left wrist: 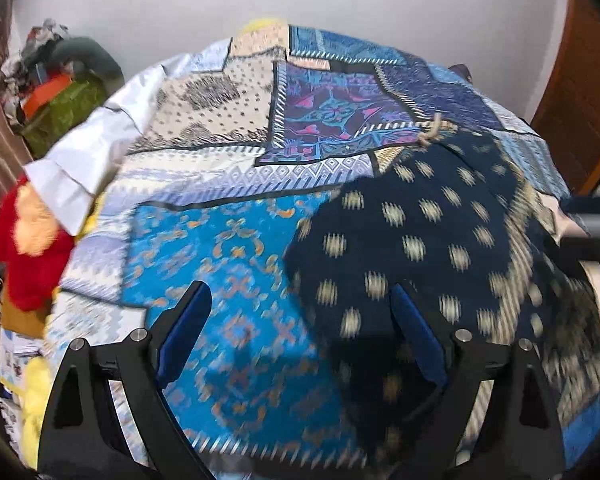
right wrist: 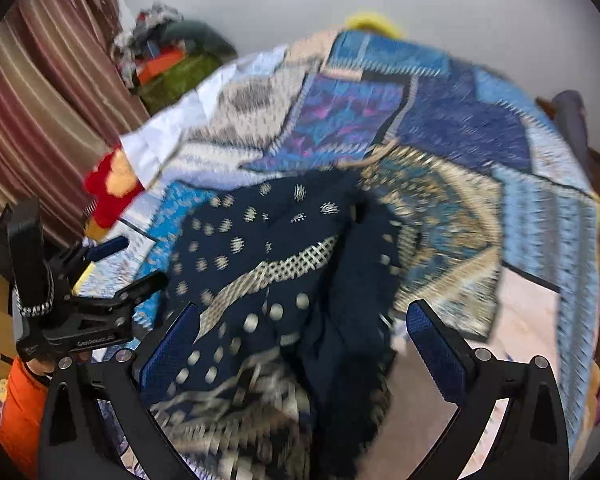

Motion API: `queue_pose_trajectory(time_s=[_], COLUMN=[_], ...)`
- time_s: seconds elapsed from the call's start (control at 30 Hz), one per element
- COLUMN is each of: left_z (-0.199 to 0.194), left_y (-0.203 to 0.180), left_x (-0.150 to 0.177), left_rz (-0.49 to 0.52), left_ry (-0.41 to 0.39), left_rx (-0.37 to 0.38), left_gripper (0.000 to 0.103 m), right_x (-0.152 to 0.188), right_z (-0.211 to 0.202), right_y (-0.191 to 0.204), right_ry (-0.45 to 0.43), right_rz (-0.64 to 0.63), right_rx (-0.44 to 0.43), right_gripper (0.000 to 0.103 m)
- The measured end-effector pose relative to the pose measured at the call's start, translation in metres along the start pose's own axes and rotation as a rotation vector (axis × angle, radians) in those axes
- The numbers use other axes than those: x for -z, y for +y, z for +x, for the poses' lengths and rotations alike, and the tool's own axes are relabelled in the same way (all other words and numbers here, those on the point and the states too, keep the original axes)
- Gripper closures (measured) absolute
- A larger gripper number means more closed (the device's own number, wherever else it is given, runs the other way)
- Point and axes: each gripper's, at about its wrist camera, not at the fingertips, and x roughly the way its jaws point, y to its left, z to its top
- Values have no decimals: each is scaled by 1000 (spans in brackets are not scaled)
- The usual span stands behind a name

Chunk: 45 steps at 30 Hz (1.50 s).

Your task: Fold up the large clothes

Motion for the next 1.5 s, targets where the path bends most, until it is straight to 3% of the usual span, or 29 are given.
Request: queue_pose_trajectory(time_s=[0.1,0.17,0.23,0.33,0.47,0.57,0.67,0.77,0.9,1.13,1.23,1.3,1.33,1.5], left_z=[18,25,18,-7,-32,-33,-23,-5,24,55,49,41,34,-11], left_y=[-3,-3,-2,1,7,11,11,8,4,-7,-6,-5,-7,-5], left_x=[-14,-23,-28,-27,-14,6,28,45,53,40,38,37,35,25], left_rz=[-20,-23,-18,-8,-24,-67,-124,-188,-289,-306,-302,-278,-253,-173], left_ry=[-8,-5,-15,-66,-50,22,101,163,221,242,197,177,166,77], left_rx=[-17,-20,-23,-10,84,173,267,354,471,508,491,476,455,399], left_gripper=[11,10,10,10,9,6,6,5,2,0,12,26,28,42], right_x=[-3,-2,1,5,8,18,31,48,59,39,36,37,36,31], right_z=[41,52,47,20,-14,-26,-15,10,46,62,65,65,65,41], right_y=[-15,-32,-51,-65,-60,-49,-32,-23,-34,-29,-25,-24,-22,5], right_ry=[81,107,104,55,8,15,66,133,218,174,157,172,182,127], right_rz=[23,60,151,200,179,170,123,73,120,115,83,101,114,73], right_rx=[42,6,-68,-50,-97,-155,-169,-126,-143,-175,-190,-238,-258,-242], right_gripper=[0,0,0,0,0,0,0,0,0,0,8,26,38,62])
